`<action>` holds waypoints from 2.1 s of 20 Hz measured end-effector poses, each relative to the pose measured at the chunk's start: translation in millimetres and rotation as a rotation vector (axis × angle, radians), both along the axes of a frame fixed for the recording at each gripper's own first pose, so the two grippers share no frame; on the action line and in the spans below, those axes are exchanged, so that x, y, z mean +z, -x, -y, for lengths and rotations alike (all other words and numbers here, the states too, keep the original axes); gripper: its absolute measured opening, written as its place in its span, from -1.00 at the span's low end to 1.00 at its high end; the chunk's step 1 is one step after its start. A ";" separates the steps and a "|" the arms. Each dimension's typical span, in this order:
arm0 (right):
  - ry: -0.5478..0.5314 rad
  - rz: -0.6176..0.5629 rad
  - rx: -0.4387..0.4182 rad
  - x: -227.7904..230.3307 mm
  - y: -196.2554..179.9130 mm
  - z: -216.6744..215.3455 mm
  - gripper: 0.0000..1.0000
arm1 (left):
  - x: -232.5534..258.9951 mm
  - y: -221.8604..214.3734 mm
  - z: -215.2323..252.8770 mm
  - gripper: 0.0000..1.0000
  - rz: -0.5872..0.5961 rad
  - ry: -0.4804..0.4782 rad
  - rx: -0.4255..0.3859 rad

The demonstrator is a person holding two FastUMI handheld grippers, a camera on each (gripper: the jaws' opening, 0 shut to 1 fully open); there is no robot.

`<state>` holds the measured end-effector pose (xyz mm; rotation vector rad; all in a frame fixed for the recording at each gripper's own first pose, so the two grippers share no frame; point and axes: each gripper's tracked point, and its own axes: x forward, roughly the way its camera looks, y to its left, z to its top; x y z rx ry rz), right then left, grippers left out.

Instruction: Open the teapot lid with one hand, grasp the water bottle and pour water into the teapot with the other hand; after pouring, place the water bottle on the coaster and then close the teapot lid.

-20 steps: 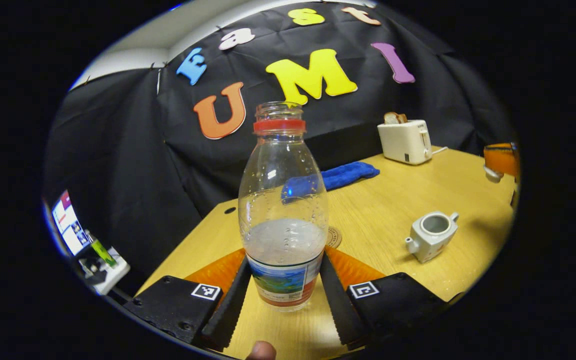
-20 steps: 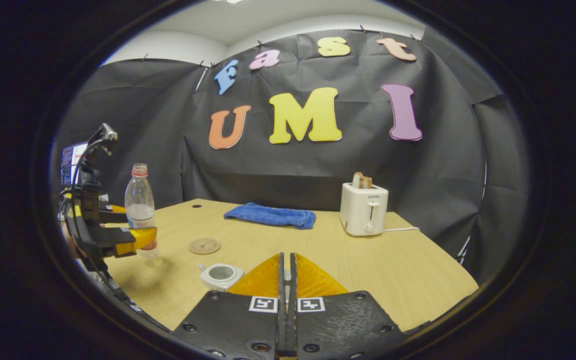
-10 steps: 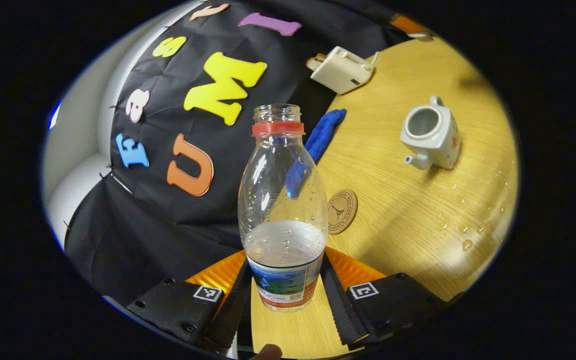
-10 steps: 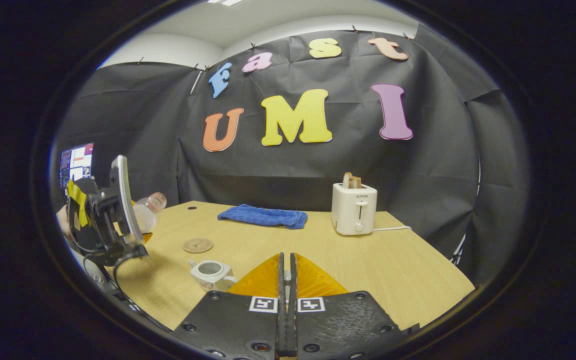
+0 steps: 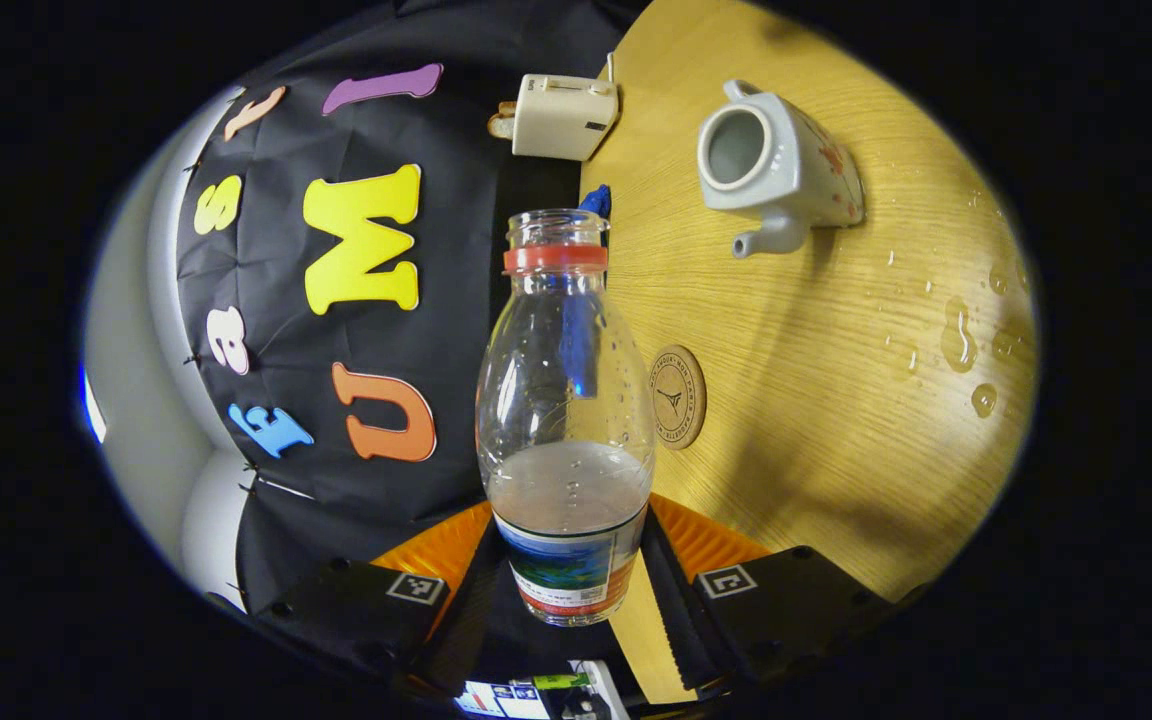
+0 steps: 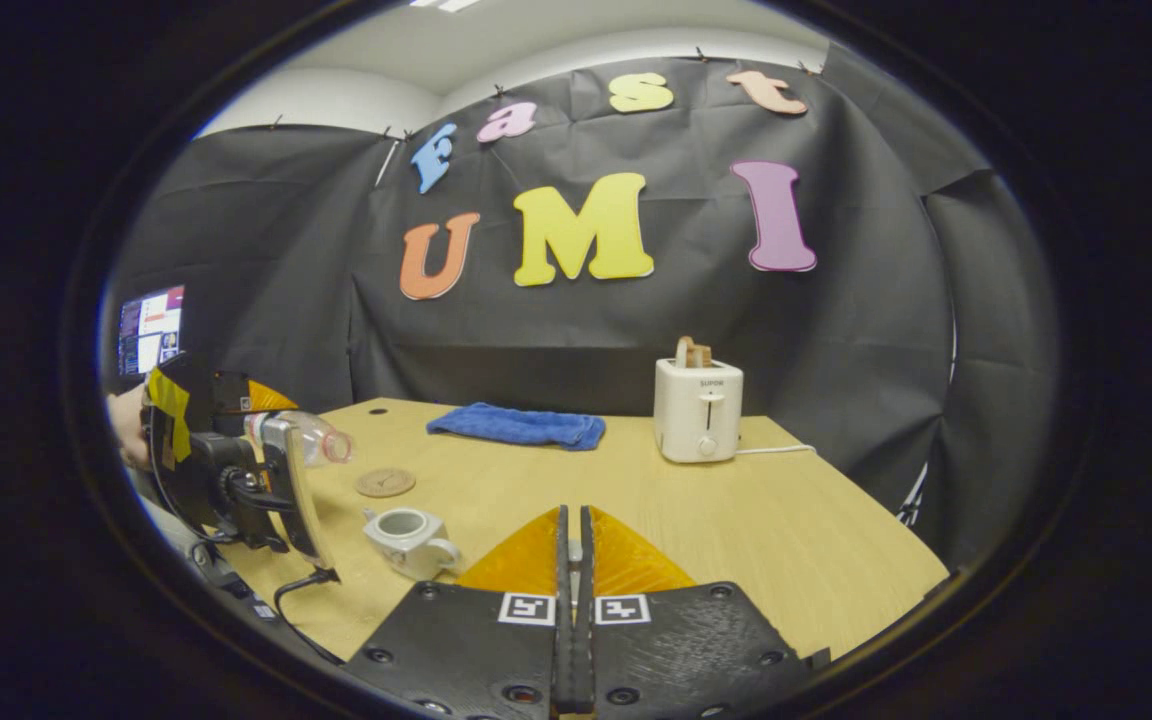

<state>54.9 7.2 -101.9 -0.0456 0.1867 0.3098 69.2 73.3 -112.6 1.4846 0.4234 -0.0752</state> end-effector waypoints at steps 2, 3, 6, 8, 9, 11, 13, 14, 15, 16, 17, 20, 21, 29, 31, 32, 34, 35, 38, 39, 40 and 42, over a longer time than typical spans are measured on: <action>-0.004 -0.003 -0.001 -2.2 -0.6 2.4 -1.00 | 3.3 -2.7 4.1 0.60 0.001 -0.041 -0.020; -0.004 -0.004 -0.001 -2.0 -0.3 3.4 -1.00 | 1.9 -2.8 6.2 0.53 0.000 -0.062 -0.032; -0.006 -0.007 -0.004 -5.0 -1.1 6.5 -1.00 | 0.9 0.8 11.7 0.53 -0.007 -0.116 -0.059; -0.008 -0.010 -0.005 -6.2 -0.7 7.8 -0.99 | 1.9 2.7 17.6 0.53 -0.008 -0.145 -0.078; -0.007 -0.011 -0.005 -6.6 -1.5 8.1 -0.99 | 3.1 3.4 19.9 0.53 -0.003 -0.161 -0.088; -0.007 -0.011 -0.002 -7.1 -1.2 7.8 -0.99 | 3.2 3.6 26.0 0.54 0.000 -0.182 -0.106; -0.006 -0.005 0.000 -5.0 0.3 7.9 -1.00 | 3.6 3.2 27.4 0.53 -0.002 -0.194 -0.112; -0.005 -0.001 0.000 -4.8 0.0 8.1 -1.00 | 5.8 2.3 27.6 0.54 -0.002 -0.205 -0.118; -0.004 0.000 0.000 -4.9 0.2 8.7 -1.00 | 6.9 2.3 28.9 0.53 0.000 -0.219 -0.124; -0.004 -0.001 -0.001 -4.2 0.3 9.1 -1.00 | 7.4 2.2 31.5 0.54 0.003 -0.230 -0.130; -0.006 0.001 0.001 -3.4 0.5 8.9 -1.00 | 7.7 1.7 33.1 0.54 0.006 -0.241 -0.137; -0.005 0.002 0.004 -3.5 1.3 8.1 -1.00 | 8.0 1.6 35.1 0.54 0.005 -0.279 -0.151; -0.003 0.003 0.006 -2.3 2.5 8.1 -1.00 | 9.1 1.7 35.9 0.54 0.007 -0.290 -0.153; 0.003 0.013 0.017 0.9 5.1 4.4 -1.00 | 15.0 -2.6 34.2 0.54 0.024 -0.361 -0.164; 0.003 0.016 0.018 1.6 4.7 4.9 -1.00 | 17.0 -3.2 35.7 0.53 0.025 -0.384 -0.169; 0.003 0.017 0.016 2.0 4.9 6.0 -1.00 | 17.3 -3.2 35.6 0.54 0.026 -0.395 -0.173; -0.002 0.014 0.017 1.6 4.3 6.9 -1.00 | 19.2 -4.0 34.2 0.53 0.029 -0.418 -0.174; -0.002 0.014 0.016 1.3 5.1 7.9 -1.00 | 19.3 -4.6 35.0 0.54 0.029 -0.427 -0.176; 0.000 0.012 0.020 0.5 5.4 7.5 -1.00 | 21.3 -4.0 34.3 0.54 0.023 -0.449 -0.175; 0.001 0.012 0.020 0.1 6.2 8.3 -1.00 | 22.0 -4.5 34.7 0.53 0.023 -0.454 -0.179; 0.001 0.012 0.020 0.6 5.7 8.7 -1.00 | 22.0 -4.8 33.0 0.54 0.023 -0.459 -0.180; -0.003 0.012 0.022 1.2 6.0 8.8 -1.00 | 23.3 -6.1 31.3 0.54 0.022 -0.478 -0.181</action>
